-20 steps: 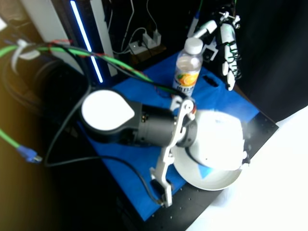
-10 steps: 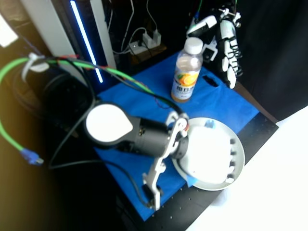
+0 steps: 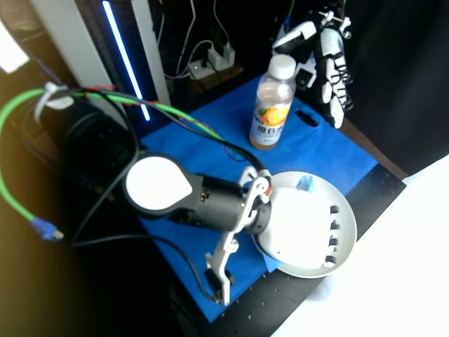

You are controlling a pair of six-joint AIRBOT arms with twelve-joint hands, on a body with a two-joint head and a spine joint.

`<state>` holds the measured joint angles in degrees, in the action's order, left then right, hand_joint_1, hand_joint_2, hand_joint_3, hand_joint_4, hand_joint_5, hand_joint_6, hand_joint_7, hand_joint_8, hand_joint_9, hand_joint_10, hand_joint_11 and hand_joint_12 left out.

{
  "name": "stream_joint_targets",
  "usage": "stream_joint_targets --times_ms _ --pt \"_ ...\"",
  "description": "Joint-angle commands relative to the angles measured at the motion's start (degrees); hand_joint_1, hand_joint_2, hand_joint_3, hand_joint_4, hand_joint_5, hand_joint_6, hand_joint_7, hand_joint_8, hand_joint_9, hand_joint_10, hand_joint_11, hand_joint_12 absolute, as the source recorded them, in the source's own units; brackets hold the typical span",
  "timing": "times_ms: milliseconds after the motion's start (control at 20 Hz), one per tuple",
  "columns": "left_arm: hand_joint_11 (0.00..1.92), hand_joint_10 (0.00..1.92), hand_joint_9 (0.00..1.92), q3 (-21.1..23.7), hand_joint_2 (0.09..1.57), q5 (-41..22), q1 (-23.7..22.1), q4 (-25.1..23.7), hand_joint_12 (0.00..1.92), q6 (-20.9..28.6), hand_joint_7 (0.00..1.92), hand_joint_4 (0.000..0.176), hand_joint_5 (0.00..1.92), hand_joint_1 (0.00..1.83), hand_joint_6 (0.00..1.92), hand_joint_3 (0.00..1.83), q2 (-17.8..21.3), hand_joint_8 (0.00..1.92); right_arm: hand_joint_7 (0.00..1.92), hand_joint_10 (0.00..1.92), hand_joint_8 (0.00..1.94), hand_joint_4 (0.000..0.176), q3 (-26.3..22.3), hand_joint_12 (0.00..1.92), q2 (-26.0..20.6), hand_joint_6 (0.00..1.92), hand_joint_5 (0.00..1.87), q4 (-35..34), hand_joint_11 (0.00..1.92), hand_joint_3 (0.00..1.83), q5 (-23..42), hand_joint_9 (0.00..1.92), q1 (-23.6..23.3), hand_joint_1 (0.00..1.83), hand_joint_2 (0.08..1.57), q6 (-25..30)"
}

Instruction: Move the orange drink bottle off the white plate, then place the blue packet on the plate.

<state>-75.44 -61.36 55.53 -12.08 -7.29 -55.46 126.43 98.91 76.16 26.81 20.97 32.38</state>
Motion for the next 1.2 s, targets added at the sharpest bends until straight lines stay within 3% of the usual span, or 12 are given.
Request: stream_joint_targets --times_ms 0,150,200,350,400,500,550,600,750,850,950,1150 --pt "0.05 0.01 0.03 0.1 1.01 -6.0 -0.7 2.1 0.15 0.6 0.03 0.125 0.00 0.08 0.00 0.00 0.2 0.01 0.75 0.37 0.13 0.000 -0.1 1.21 0.1 0.04 0.59 -2.4 0.37 0.00 1.3 0.66 -0.5 1.01 1.02 0.2" --pt "0.05 0.01 0.03 0.1 1.03 -6.0 -0.9 2.0 0.16 0.6 0.03 0.136 0.00 0.16 0.00 0.00 0.5 0.01 0.65 0.20 0.00 0.000 -0.2 1.19 0.1 0.00 0.40 -2.2 0.27 0.00 1.3 0.62 -0.5 0.90 0.91 0.2" --pt "0.02 0.00 0.02 0.1 1.03 -6.0 -0.9 2.0 0.16 0.6 0.01 0.125 0.00 0.12 0.00 0.00 0.5 0.00 0.50 0.10 0.00 0.064 -0.2 1.17 0.1 0.00 0.25 -2.2 0.21 0.00 1.3 0.57 -0.5 0.89 0.82 0.3" --pt "0.04 0.00 0.02 0.1 1.03 -6.0 -0.9 2.0 0.17 0.6 0.01 0.128 0.00 0.10 0.00 0.00 0.6 0.00 0.35 0.01 0.00 0.074 -0.1 1.08 -0.1 0.00 0.13 -2.4 0.03 0.00 1.8 0.42 -0.4 0.83 0.79 0.6" --pt "0.03 0.00 0.01 0.1 1.01 -5.9 -0.9 2.2 0.17 0.6 0.00 0.140 0.00 0.11 0.00 0.00 0.6 0.00 0.14 0.01 0.01 0.136 -0.1 0.40 -0.5 0.01 0.02 -4.4 0.00 0.00 3.6 0.17 -0.3 0.80 0.72 0.6" --pt "0.02 0.00 0.01 0.1 0.99 -5.9 -0.8 2.4 0.17 0.6 0.00 0.143 0.00 0.11 0.00 0.00 0.8 0.00 0.10 0.00 0.00 0.147 -0.2 0.35 -1.1 0.00 0.00 -6.9 0.00 0.00 6.1 0.13 -0.2 0.82 0.71 0.6" --pt "0.03 0.00 0.02 0.1 0.99 -5.9 -0.8 2.6 0.18 0.6 0.01 0.137 0.00 0.11 0.00 0.00 0.9 0.00 0.02 0.00 0.00 0.170 -0.2 0.22 -1.5 0.00 0.00 -8.6 0.00 0.00 8.0 0.06 -0.1 0.83 0.70 0.6" --pt "0.04 0.01 0.03 0.2 0.98 -5.9 -0.5 2.8 0.19 0.6 0.02 0.154 0.00 0.15 0.00 0.00 1.0 0.01 0.00 0.00 0.00 0.175 -0.7 0.08 -2.2 0.00 0.00 -10.6 0.00 0.00 9.6 0.01 0.0 0.81 0.68 0.6" --pt "0.03 0.00 0.05 0.2 0.98 -6.1 0.4 3.6 0.30 0.5 0.01 0.144 0.00 0.15 0.00 0.00 1.2 0.00 0.00 0.00 0.00 0.176 -5.8 0.01 -6.3 0.00 0.00 -15.1 0.01 0.00 11.4 0.00 -0.1 0.82 0.70 -1.5" --pt "0.00 0.00 0.06 0.2 0.97 -6.0 0.6 3.8 0.41 0.5 0.04 0.173 0.00 0.22 0.00 0.00 1.2 0.00 0.00 0.01 0.00 0.176 -9.3 0.05 -8.6 0.00 0.00 -18.3 0.12 0.00 11.6 0.03 -0.2 0.81 0.68 -5.0" --pt "0.00 0.00 0.10 0.3 0.94 -6.8 1.5 4.8 0.50 0.4 0.08 0.176 0.00 0.23 0.00 0.00 1.6 0.00 0.00 0.00 0.00 0.176 -11.3 0.45 -10.5 0.00 0.00 -20.6 0.01 0.01 14.3 0.11 -0.7 0.79 0.64 -6.1" --pt "0.00 0.00 0.08 0.9 0.94 -8.1 3.2 7.3 0.44 -0.8 0.03 0.176 0.00 0.13 0.00 0.00 3.0 0.00 0.00 0.00 0.00 0.176 -17.3 0.30 -16.0 0.00 0.00 -25.8 0.00 0.00 17.3 0.08 -2.1 0.82 0.65 -10.3"
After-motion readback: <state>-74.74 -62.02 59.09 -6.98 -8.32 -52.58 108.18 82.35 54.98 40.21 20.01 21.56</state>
